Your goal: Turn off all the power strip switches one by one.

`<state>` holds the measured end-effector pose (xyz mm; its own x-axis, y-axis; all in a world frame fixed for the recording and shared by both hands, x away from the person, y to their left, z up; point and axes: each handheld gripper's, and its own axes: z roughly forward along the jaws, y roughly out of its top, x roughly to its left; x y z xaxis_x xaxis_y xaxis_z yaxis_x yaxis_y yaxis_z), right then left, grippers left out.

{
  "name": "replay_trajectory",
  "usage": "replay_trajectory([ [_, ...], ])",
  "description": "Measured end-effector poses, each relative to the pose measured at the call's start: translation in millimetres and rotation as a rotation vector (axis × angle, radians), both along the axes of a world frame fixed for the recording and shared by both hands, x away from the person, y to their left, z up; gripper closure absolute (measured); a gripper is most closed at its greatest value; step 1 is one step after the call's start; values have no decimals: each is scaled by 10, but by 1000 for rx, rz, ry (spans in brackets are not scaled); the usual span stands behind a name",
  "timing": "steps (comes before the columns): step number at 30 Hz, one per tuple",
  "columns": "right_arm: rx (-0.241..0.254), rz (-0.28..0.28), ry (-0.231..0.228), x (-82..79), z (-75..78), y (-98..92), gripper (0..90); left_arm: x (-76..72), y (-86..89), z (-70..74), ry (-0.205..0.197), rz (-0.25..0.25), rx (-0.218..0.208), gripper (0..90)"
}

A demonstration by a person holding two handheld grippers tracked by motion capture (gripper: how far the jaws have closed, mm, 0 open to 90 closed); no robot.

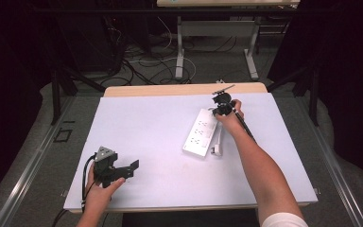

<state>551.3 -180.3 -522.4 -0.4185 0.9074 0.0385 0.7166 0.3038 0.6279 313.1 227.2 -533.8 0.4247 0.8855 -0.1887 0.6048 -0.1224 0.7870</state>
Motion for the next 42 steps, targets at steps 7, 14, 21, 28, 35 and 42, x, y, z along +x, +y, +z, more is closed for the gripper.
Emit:
replay_trajectory([
  [7,-50,7,-24,-9,-17,42,900,-7,-19,-1,4,2,3,61],
  [14,-58,-3,-40,-23,-15,67,900,-11,-2,2,4,4,5,62],
  [21,-30,-2,-20,-47,15,51,900,-10,10,2,-1,9,5,62],
  [28,-22,3,-6,-92,48,81,900,-15,13,7,0,11,3,63],
  [35,9,42,-2,-171,123,102,900,-14,14,7,0,11,2,66],
  [42,15,78,23,-259,194,112,900,-17,4,13,-6,14,1,66],
])
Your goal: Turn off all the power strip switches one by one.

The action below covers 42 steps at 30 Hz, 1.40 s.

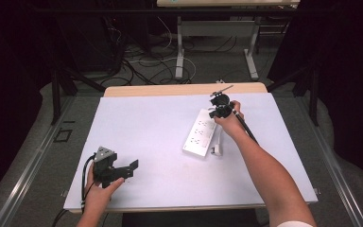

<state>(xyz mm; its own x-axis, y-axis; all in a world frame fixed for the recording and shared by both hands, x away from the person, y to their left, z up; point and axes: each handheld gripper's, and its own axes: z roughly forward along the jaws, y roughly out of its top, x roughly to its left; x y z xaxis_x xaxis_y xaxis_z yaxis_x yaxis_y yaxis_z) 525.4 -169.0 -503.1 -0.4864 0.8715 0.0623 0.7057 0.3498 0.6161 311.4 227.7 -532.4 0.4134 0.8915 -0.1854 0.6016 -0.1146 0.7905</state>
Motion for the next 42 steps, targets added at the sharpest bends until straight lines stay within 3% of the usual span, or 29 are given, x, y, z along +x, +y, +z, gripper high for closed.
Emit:
replay_trajectory([
  [8,-2,27,32,-127,-3,9,900,0,-8,0,-4,6,3,66],
  [9,4,35,20,-137,-17,2,900,3,-12,-5,-3,6,-1,66],
  [16,5,45,62,-204,-41,16,900,11,-20,-9,6,4,-7,61],
  [23,1,82,53,-269,-78,10,900,12,-32,-20,19,-6,-8,51],
  [25,5,65,71,-281,-84,17,900,11,-52,-30,6,1,-12,49],
  [33,11,73,89,-290,-152,31,900,7,-41,-15,18,-9,1,49],
  [38,20,69,62,-290,-154,38,900,5,-42,-18,13,-6,-2,49],
  [42,14,60,66,-281,-134,27,900,9,-46,-27,6,1,-6,49],
])
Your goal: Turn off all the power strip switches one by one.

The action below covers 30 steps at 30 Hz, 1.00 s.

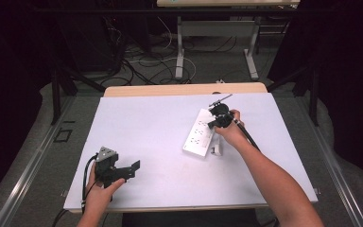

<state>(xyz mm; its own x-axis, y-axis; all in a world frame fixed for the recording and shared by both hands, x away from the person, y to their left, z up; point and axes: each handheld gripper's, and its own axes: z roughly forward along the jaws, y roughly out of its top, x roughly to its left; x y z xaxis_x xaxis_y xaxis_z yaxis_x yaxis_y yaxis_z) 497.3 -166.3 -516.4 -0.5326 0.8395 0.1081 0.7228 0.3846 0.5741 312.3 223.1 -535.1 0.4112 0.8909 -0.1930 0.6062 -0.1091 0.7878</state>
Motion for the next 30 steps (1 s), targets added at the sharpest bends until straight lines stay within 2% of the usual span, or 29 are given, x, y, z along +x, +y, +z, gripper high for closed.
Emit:
replay_trajectory([
  [5,6,1,4,7,-2,-15,900,2,-2,1,-1,0,0,49],
  [8,19,1,-7,10,-13,-19,900,0,2,12,14,-10,6,49],
  [12,8,-5,17,11,-10,-15,900,-2,1,15,14,-11,7,49],
  [13,-4,11,10,20,-28,-16,900,-2,0,14,13,-10,7,49],
  [15,14,-1,12,16,-34,-10,900,-3,-2,12,11,-11,6,49],
  [17,2,2,30,20,-23,-21,900,-3,-3,12,11,-11,7,49],
  [20,13,4,8,11,-35,-22,900,-5,3,17,16,-13,8,49],
  [21,5,1,21,8,-24,-22,900,-5,4,17,16,-12,7,49],
  [27,31,-4,3,-9,-33,-26,900,-2,2,7,2,0,2,49],
  [30,28,7,9,-31,-8,-22,899,-3,4,11,10,-5,4,49],
])
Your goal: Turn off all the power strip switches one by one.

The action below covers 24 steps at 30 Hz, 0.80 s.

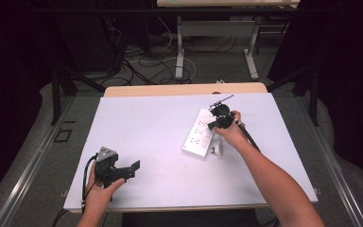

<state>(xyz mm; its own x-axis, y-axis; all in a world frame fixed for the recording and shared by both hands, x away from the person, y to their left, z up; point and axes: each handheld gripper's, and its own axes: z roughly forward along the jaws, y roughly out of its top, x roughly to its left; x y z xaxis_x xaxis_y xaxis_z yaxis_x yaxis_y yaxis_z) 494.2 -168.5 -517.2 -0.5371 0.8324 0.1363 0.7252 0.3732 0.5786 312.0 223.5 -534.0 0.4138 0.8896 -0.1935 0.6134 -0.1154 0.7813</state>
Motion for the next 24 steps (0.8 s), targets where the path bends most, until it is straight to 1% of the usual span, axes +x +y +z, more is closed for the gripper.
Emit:
replay_trajectory([
  [2,6,-2,1,-20,17,12,873,-1,-4,0,-2,0,-1,49],
  [3,11,9,-9,-26,17,10,869,-1,-6,1,-2,1,-2,49],
  [4,0,5,5,-39,32,19,869,-1,-5,2,-2,0,-1,49],
  [5,17,15,-15,-45,18,20,865,0,-6,2,-2,0,-1,49],
  [6,-3,9,5,-55,38,24,859,0,-4,4,2,-3,0,49],
  [7,-2,10,9,-63,43,25,857,1,-6,1,-1,0,-1,49],
  [8,-6,17,2,-71,47,19,857,2,-7,1,-1,0,-1,49],
  [9,-9,18,4,-76,56,16,857,1,-4,7,6,-5,1,49],
  [10,-2,13,12,-86,65,16,857,2,-8,3,0,-1,-1,49],
  [11,-1,22,8,-92,69,12,858,3,-9,1,-2,0,-2,49],
  [12,2,19,-4,-99,68,11,861,3,-8,1,-2,0,-3,49],
  [13,-6,20,10,-110,82,15,863,3,-5,4,-1,-2,-1,49],
  [14,-5,32,7,-118,84,13,863,2,-2,8,4,-5,0,49],
  [15,-5,28,13,-127,93,19,866,2,-3,8,2,-1,-1,49],
  [16,-8,40,4,-136,94,20,868,1,-4,8,1,0,-2,49],
  [17,-11,33,12,-148,100,28,869,0,-3,10,2,-3,-1,49],
  [18,-4,56,-11,-147,90,22,871,0,-3,10,2,-2,-1,49],
  [19,-12,42,7,-160,99,38,872,0,-4,10,2,-2,-1,49],
  [20,-15,47,7,-167,99,40,872,0,-5,9,2,-1,-2,49],
  [21,3,52,0,-172,86,42,873,1,-7,6,-1,2,-3,49],
  [23,-19,54,10,-183,86,58,875,-1,-1,10,3,-1,1,49],
  [24,-26,62,8,-185,79,57,876,0,0,10,3,-1,2,49],
])
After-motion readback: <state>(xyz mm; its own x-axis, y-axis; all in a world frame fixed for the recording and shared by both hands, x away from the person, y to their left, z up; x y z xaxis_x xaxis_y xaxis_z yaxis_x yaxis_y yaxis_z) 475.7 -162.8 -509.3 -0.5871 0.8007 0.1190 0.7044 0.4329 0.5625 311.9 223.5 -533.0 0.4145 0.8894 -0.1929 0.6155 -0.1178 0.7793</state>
